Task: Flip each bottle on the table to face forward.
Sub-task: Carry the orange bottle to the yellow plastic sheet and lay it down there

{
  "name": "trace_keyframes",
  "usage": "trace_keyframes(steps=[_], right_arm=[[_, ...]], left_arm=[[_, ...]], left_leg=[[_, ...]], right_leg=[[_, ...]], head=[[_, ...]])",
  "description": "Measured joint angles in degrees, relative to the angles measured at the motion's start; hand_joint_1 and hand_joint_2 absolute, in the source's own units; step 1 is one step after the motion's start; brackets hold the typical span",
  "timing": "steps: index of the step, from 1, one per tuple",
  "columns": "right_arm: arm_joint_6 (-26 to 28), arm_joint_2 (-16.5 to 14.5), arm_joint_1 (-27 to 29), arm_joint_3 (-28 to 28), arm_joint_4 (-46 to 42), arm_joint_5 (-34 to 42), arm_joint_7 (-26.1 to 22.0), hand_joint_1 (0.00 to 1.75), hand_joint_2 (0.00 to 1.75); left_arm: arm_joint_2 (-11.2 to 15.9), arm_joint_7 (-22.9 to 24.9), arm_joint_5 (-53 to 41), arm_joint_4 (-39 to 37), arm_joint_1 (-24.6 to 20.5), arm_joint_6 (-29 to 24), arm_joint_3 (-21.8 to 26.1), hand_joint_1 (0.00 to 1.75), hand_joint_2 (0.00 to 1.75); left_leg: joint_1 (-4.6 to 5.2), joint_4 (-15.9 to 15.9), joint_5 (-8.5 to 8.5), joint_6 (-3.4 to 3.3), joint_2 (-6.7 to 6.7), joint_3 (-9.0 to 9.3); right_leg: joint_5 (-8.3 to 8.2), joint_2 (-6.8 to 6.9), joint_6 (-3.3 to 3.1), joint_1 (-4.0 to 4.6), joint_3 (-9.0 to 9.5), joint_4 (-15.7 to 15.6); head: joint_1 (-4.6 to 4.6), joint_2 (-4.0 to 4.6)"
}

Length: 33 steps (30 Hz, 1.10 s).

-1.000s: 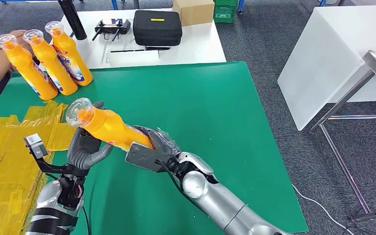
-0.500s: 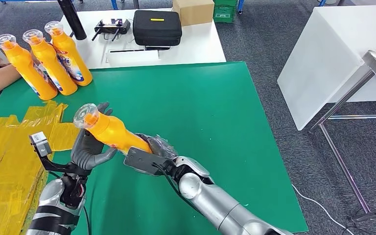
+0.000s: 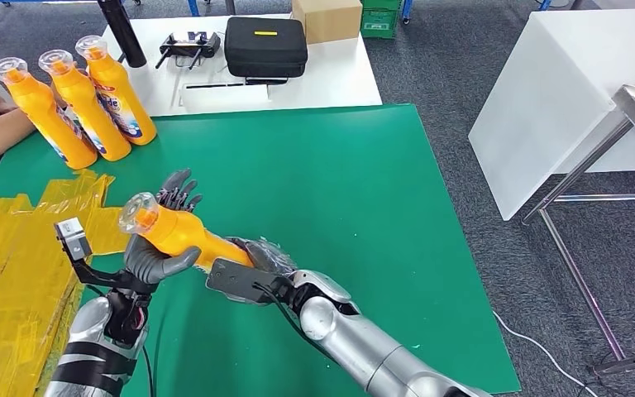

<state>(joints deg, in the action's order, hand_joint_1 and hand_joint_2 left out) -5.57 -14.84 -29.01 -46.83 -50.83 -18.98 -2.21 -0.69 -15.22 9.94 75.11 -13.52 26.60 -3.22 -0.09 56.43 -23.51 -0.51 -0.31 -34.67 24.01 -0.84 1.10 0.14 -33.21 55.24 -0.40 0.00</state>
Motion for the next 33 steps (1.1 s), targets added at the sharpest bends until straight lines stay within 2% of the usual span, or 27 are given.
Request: trace_keyframes(steps=[4,8,9,12,17,31,32,33], right_arm=[[-1.82,-0.34,-0.97,-0.92,0.03,0.24,-0.11,1.75,1.75],[-4.25,-0.87,-2.63,-2.48,-0.25,1.76,0.34,1.75,1.75],[-4.76,-1.02,-3.11,-3.02,-0.59,2.27,0.63,1.75,1.75],[-5.76,-1.63,-4.41,-4.83,-2.08,3.59,1.92,1.75,1.75],[-5.83,-1.78,-4.90,-7.26,-3.26,4.85,3.53,1.75,1.75],[-5.16,-1.68,-5.26,-9.99,-3.39,6.32,3.64,1.75,1.75],[-5.13,-1.66,-5.31,-10.04,-3.39,6.33,3.65,1.73,1.75],[-5.08,-1.62,-5.36,-10.09,-3.39,6.34,3.66,1.31,1.75]], left_arm=[[2.94,-0.61,-1.53,-2.72,-1.55,6.60,-2.29,0.02,1.75],[7.64,-3.42,-2.65,-6.33,-3.01,14.69,-6.34,1.69,1.75],[8.75,-4.05,-2.84,-7.06,-3.22,15.98,-7.42,1.75,1.75],[11.66,-5.43,-3.51,-8.70,-4.06,17.75,-10.21,1.75,1.75],[14.51,-6.49,-3.63,-9.51,-5.28,18.29,-12.91,1.75,1.75],[16.70,-6.90,-3.75,-9.69,-5.94,17.42,-15.36,1.75,1.75],[16.72,-6.92,-3.75,-9.69,-5.94,17.30,-15.38,1.75,1.75],[16.73,-6.94,-3.75,-9.69,-5.94,17.15,-15.38,1.75,1.75]], left_leg=[[0.00,0.00,0.00,0.00,0.00,0.00],[-0.02,0.00,0.02,0.02,0.00,0.01],[-0.02,0.00,0.02,0.03,0.01,0.00],[-0.04,0.00,0.03,0.04,-0.06,-0.01],[-0.03,-0.01,0.07,0.04,-0.27,-0.10],[0.00,-0.01,0.09,0.00,-0.31,-0.14],[-0.01,-0.01,0.09,0.00,-0.31,-0.14],[-0.01,-0.01,0.09,0.00,-0.31,-0.14]], right_leg=[[0.00,-0.01,0.00,0.01,0.01,0.01],[0.00,0.00,0.00,0.02,0.00,0.09],[0.00,0.00,0.00,0.02,-0.02,0.11],[0.01,0.04,-0.02,0.03,-0.04,0.13],[0.02,0.22,-0.03,0.02,-0.02,0.13],[0.02,0.31,-0.02,0.00,-0.03,0.13],[0.02,0.32,-0.02,0.00,-0.03,0.13],[0.02,0.32,-0.02,0.00,-0.03,0.13]], head=[[-0.01,0.00],[-0.01,0.00],[-0.01,0.00],[-0.03,0.00],[-0.10,0.00],[-0.09,0.00],[-0.09,0.00],[-0.09,0.00]])
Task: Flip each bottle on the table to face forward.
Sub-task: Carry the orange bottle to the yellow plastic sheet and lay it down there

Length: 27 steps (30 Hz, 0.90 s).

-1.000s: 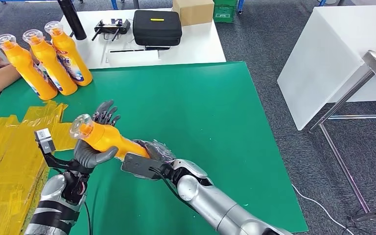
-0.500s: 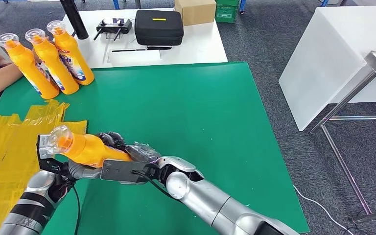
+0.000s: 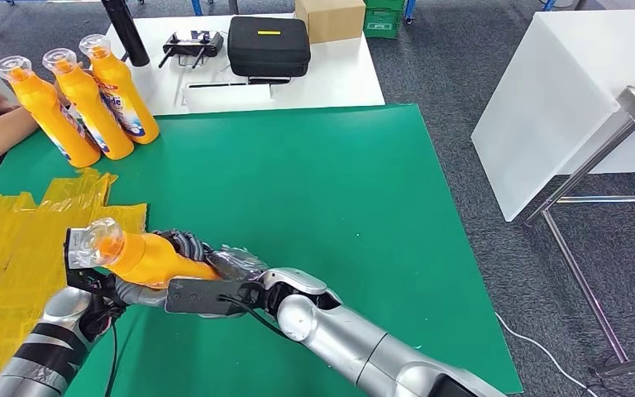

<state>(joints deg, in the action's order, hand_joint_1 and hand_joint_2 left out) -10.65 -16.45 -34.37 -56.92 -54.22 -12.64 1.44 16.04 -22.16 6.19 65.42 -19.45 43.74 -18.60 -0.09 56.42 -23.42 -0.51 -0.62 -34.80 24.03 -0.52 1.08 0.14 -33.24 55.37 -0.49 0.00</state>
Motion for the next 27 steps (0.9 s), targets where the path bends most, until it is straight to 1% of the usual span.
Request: trace_keyframes(steps=[1,3,5,6,7,10,11,12,14,16,19,21,23,25,27], right_arm=[[0.09,0.05,-0.06,-0.08,0.01,0.01,0.01,0.88,1.75],[0.50,0.21,-0.17,-0.26,0.02,-0.04,-0.01,0.02,0.87],[1.49,0.39,-0.29,-0.39,0.02,-0.20,-0.04,0.00,0.00],[2.25,0.57,-0.30,-0.39,0.01,-0.32,-0.01,0.00,0.00],[3.22,0.94,-0.21,-0.28,-0.05,-0.49,0.14,0.00,0.00],[6.12,2.91,0.65,1.08,-1.42,-1.48,0.50,0.00,0.00],[6.62,3.46,0.93,1.72,-2.42,-1.89,0.40,0.00,0.00],[6.87,3.90,1.09,2.33,-3.55,-2.27,0.22,0.00,0.00],[6.93,4.50,1.32,3.40,-5.85,-2.88,-0.04,0.00,0.00],[6.94,5.03,1.74,4.40,-7.79,-3.28,-0.16,0.00,0.00],[6.96,5.85,2.38,5.78,-10.14,-3.62,-0.24,0.00,0.00],[6.96,6.48,2.83,6.60,-11.45,-3.75,-0.31,0.00,0.00],[6.96,7.01,3.30,7.22,-12.52,-3.81,-0.39,0.00,0.00],[6.96,7.39,3.60,7.66,-13.33,-3.83,-0.44,0.00,0.00],[6.96,7.68,3.78,7.84,-13.96,-3.86,-0.45,0.00,0.00]], left_arm=[[-0.01,-0.03,0.00,0.00,0.02,-0.24,0.00,1.75,1.75],[-0.04,0.00,-0.01,0.00,0.07,-1.08,0.03,1.75,1.75],[-0.16,0.49,-0.62,0.02,0.13,-3.58,0.14,1.75,1.75],[-0.31,0.87,-1.65,0.08,0.13,-5.86,0.27,1.75,1.75],[-0.59,1.40,-3.75,0.26,0.03,-9.32,0.52,1.75,1.75],[-2.28,4.49,-14.65,0.84,-0.94,-23.40,2.53,1.75,1.75],[-2.88,5.78,-18.13,0.82,-1.27,-27.16,3.60,1.75,1.75],[-3.42,6.75,-20.81,0.73,-1.53,-29.82,4.82,1.75,1.75],[-4.49,7.74,-24.01,0.54,-1.81,-33.26,7.36,1.75,1.75],[-5.47,7.93,-25.33,0.33,-2.16,-36.09,10.42,1.75,1.75],[-6.05,7.38,-28.13,-0.38,-2.92,-40.22,16.40,1.75,1.75],[-6.16,6.82,-33.91,-0.84,-3.47,-45.26,20.07,1.75,1.75],[-6.23,6.68,-40.22,-1.02,-3.71,-50.37,22.67,1.75,1.75],[-6.32,7.07,-44.51,-1.04,-3.71,-53.67,24.28,1.75,1.75],[-6.45,8.29,-50.75,-0.96,-3.54,-57.76,25.14,1.75,1.75]], left_leg=[[0.00,0.00,0.00,0.00,0.00,0.00],[0.00,0.00,0.00,0.00,0.00,0.00],[0.00,0.00,0.01,0.00,-0.01,0.01],[0.00,0.00,0.02,-0.02,-0.04,0.01],[0.00,0.01,0.05,-0.05,-0.13,0.00],[0.02,0.01,0.16,-0.09,-0.41,-0.10],[0.04,0.02,0.18,-0.09,-0.37,-0.14],[0.06,0.03,0.19,-0.09,-0.28,-0.15],[0.08,0.04,0.20,-0.08,-0.14,-0.15],[0.06,0.05,0.21,-0.07,-0.14,-0.17],[0.04,0.05,0.21,-0.06,0.01,-0.19],[0.04,0.05,0.21,-0.06,0.09,-0.19],[0.04,0.05,0.21,-0.06,0.09,-0.20],[0.04,0.05,0.21,-0.06,0.06,-0.21],[0.04,0.04,0.21,-0.06,0.06,-0.24]], right_leg=[[0.00,0.00,0.00,0.00,0.00,0.00],[0.00,0.01,0.00,0.00,0.00,0.00],[0.00,0.01,0.00,0.00,-0.01,0.00],[0.00,0.04,0.00,-0.01,-0.02,-0.01],[0.00,0.12,0.00,-0.01,-0.02,-0.01],[-0.01,0.40,0.01,-0.03,-0.04,-0.02],[-0.04,0.37,0.03,-0.05,-0.09,-0.02],[-0.06,0.30,0.05,-0.07,-0.15,-0.02],[-0.09,0.17,0.07,-0.09,-0.23,-0.02],[-0.08,0.16,0.06,-0.07,-0.24,-0.01],[-0.08,0.06,0.06,-0.05,-0.29,0.00],[-0.09,0.01,0.06,-0.05,-0.32,0.00],[-0.08,0.02,0.06,-0.05,-0.34,0.00],[-0.07,0.02,0.05,-0.05,-0.34,0.01],[-0.07,0.02,0.05,-0.05,-0.34,0.01]], head=[[0.00,0.00],[-0.01,0.00],[0.01,0.00],[0.01,0.00],[0.02,0.00],[-0.04,0.00],[-0.01,0.00],[0.05,0.00],[0.13,0.00],[0.10,0.00],[0.12,0.00],[0.14,0.00],[0.14,0.00],[0.12,0.00],[0.11,0.00]])
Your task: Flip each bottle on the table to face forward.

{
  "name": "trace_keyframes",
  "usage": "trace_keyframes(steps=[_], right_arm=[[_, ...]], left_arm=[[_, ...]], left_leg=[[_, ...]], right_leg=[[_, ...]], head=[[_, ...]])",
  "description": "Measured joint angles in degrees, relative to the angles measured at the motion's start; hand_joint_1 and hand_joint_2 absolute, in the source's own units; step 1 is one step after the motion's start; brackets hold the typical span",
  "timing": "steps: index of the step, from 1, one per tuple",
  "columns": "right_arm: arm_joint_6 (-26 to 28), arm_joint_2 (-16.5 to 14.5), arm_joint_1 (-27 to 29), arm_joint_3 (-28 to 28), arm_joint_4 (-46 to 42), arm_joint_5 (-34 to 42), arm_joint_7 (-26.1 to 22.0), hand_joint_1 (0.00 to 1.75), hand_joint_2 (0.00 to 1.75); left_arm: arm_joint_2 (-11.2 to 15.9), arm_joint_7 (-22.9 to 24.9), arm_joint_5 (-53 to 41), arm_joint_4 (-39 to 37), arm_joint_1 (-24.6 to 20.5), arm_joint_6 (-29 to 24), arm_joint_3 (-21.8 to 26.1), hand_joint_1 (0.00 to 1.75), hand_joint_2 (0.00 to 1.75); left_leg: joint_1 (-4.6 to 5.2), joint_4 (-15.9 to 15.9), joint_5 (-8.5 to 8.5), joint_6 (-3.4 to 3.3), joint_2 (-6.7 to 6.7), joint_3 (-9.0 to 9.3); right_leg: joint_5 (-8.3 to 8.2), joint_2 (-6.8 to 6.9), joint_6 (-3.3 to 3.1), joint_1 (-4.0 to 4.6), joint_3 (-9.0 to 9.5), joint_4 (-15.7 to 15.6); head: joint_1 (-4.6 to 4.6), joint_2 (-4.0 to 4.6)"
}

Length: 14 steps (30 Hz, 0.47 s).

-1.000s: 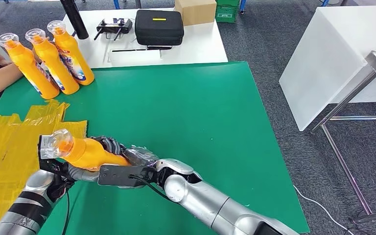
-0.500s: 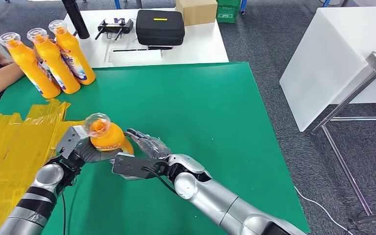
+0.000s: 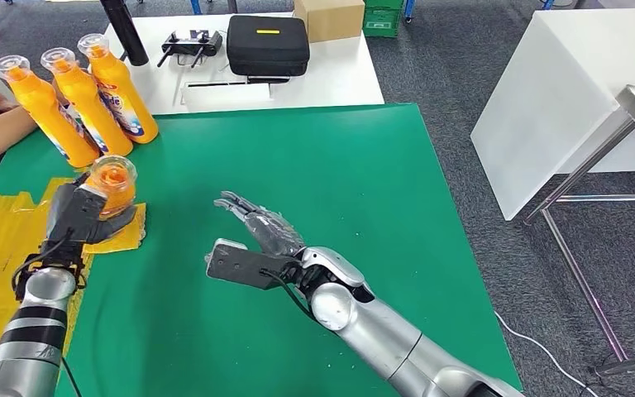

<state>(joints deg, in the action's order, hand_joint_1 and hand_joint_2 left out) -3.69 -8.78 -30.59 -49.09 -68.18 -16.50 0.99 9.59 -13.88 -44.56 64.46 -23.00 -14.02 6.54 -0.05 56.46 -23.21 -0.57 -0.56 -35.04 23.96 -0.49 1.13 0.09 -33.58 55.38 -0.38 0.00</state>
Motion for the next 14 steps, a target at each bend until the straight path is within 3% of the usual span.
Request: trace_keyframes(steps=[4,8,14], right_arm=[[0.00,0.66,0.64,0.02,-1.13,-0.11,-0.04,0.00,0.00],[0.00,1.41,0.97,0.02,-2.09,-0.05,-0.07,0.00,0.00],[-0.08,2.03,1.00,-0.01,-2.82,0.39,-0.05,0.00,0.00]], left_arm=[[-0.29,4.27,-18.41,0.65,1.27,-9.46,0.61,1.75,1.75],[-0.38,10.29,-34.54,-0.51,2.33,-12.51,0.58,1.75,1.75],[-0.30,13.58,-41.71,-7.30,2.41,-13.78,-0.07,1.75,1.75]], left_leg=[[0.03,0.00,0.00,0.00,0.00,-0.01],[0.05,0.00,0.00,0.00,-0.03,-0.03],[0.05,0.00,0.00,0.00,-0.01,-0.02]], right_leg=[[0.00,0.00,0.00,-0.03,-0.01,0.00],[0.00,0.01,0.00,-0.07,-0.02,-0.01],[0.00,0.01,0.01,-0.06,-0.02,-0.01]], head=[[0.00,0.00],[0.00,0.00],[0.01,0.00]])
